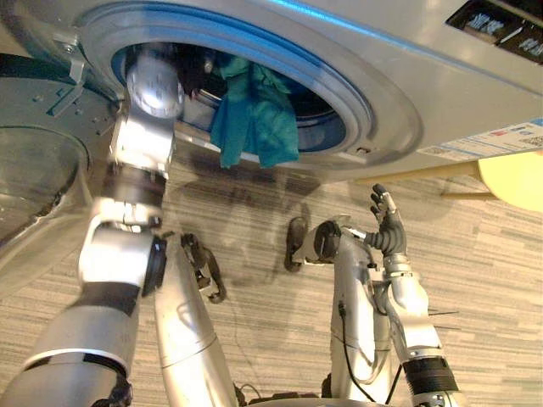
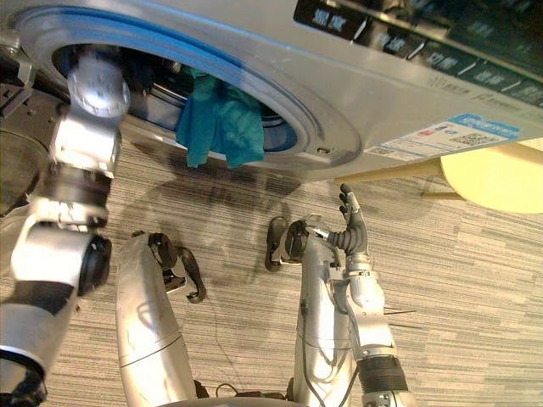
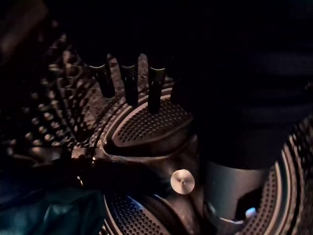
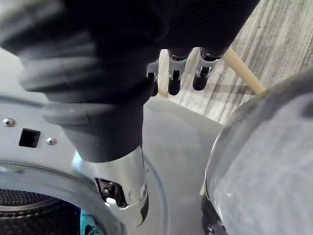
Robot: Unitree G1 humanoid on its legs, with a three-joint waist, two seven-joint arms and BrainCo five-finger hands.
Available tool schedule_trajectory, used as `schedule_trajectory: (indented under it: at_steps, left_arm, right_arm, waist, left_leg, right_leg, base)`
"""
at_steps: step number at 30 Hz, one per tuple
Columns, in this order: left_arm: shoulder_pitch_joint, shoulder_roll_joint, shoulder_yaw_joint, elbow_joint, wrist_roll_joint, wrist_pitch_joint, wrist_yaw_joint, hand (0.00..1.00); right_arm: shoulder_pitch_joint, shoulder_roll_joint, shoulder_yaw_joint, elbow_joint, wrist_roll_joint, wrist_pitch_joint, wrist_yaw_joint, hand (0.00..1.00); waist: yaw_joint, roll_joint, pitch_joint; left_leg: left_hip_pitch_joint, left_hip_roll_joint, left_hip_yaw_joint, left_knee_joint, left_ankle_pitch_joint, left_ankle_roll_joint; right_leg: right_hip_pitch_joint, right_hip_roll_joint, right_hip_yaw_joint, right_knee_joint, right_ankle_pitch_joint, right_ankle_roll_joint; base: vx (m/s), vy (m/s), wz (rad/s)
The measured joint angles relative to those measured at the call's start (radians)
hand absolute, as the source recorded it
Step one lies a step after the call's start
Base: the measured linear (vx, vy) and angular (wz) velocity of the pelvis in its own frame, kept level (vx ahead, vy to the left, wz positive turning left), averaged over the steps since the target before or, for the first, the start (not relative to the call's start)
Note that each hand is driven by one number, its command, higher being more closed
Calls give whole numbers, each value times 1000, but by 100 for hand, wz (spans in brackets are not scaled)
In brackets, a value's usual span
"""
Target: Pick up the laundry basket with both hands and put the clothes into the washing machine.
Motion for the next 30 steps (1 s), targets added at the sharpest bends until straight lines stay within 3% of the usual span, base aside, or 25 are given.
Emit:
schedule_trajectory:
  at_steps: [3,6,9,15,21,26,30]
  left_arm:
    - [205,-131,-2,-96,7,5,42,0]
    - [311,-193,-22,-157,75,8,71,0]
    - [359,-185,-33,-167,195,10,83,0]
    - [373,-170,-46,-103,406,49,97,0]
    - [346,-164,-51,10,453,90,95,0]
    - [208,-158,-53,138,458,104,105,0]
    - [137,-175,-6,236,388,103,114,0]
  right_arm:
    - [2,8,-16,2,-27,14,-16,0]
    - [9,17,-31,4,-47,27,-17,0]
    - [14,19,-28,11,-73,31,-18,0]
    - [29,23,-11,25,-79,30,-37,0]
    - [29,18,-10,28,-80,29,-40,0]
    - [28,16,-9,30,-79,20,-58,0]
    - [13,16,-6,40,-78,10,-58,0]
  waist:
    - [12,1,-1]
    - [32,16,-17]
    - [37,35,-38]
    - [54,36,-39]
    - [55,36,-39]
    - [54,35,-38]
    - [47,33,-37]
  left_leg:
    - [9,-13,-3,-13,3,-7]
    - [11,-26,-10,-29,10,-19]
    - [22,-29,-13,-49,21,-24]
    - [57,-30,-10,-89,31,-34]
    - [50,-29,-15,-88,31,-35]
    - [39,-29,-20,-87,31,-35]
    - [28,-26,-20,-74,30,-34]
  right_leg:
    - [12,-10,-1,-1,-14,9]
    - [20,-16,-7,-10,-16,7]
    - [36,-18,-14,-26,-16,6]
    - [69,-17,-22,-55,-17,6]
    - [69,-16,-27,-58,-17,6]
    - [65,-16,-32,-61,-18,6]
    - [58,-14,-34,-55,-18,7]
  base:
    - [17,-37,14]
    - [15,-38,12]
    - [33,-38,5]
    - [29,-47,2]
    - [23,-36,0]
    - [10,-14,0]
    - [12,-13,-2]
